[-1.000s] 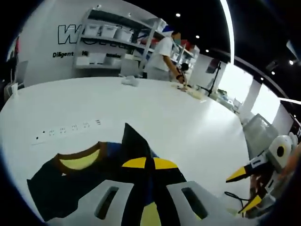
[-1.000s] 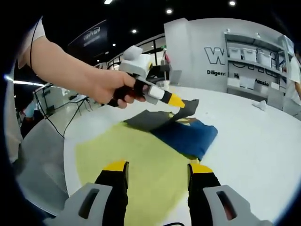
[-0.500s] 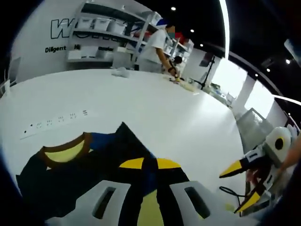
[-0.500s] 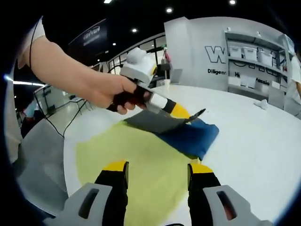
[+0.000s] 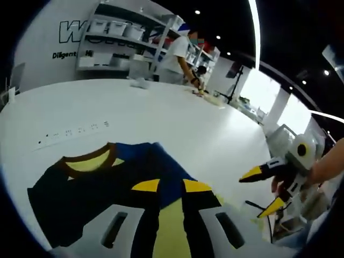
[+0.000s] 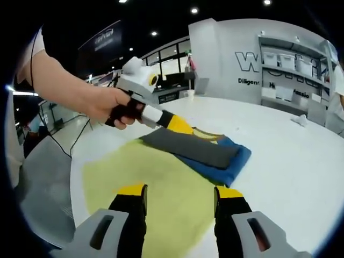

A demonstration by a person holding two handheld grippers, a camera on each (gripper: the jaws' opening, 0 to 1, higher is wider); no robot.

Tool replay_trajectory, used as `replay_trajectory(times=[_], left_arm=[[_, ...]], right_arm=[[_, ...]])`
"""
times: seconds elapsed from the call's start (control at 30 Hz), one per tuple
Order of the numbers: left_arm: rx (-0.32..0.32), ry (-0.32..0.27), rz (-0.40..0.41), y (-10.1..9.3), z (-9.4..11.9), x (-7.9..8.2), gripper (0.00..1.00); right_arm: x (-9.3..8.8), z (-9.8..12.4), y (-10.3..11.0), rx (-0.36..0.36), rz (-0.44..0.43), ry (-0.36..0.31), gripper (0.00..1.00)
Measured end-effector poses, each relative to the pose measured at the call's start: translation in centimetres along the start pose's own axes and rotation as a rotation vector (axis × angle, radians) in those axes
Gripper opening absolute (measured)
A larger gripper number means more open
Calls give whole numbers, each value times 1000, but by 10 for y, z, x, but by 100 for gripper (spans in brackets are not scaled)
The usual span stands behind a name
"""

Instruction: Fold the garment on the visible template until the final outline fits inside the template.

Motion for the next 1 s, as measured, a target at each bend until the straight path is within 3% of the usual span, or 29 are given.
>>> replay_trajectory(times=[0.27,0.57,0.8,1.0], left_arm=[[130,-37,29,59,61,-17,13],[281,-9,24,115,109,-47,17],[342,16,50,136,116,-64,20],[353,38,87,144,112,-75,20]], right_arm=[[-1,-10,-14,-8,3,22,44],[-8,-27,-26,-11,27,66,42],[-15,-44,-31,-6,64,110,42],[-19,-58,-32,4,103,138,42]])
Point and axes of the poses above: the point that each gripper's makers call its tool centre point, and the gripper's own axes: z roughly backward along the fingers, y roughly to its left, x roughly out of its top, the point moved 1 cm from there along z, roughly backward along the fingers, and after that the axes turned 7 degrees about z, right-handed, at the moved point
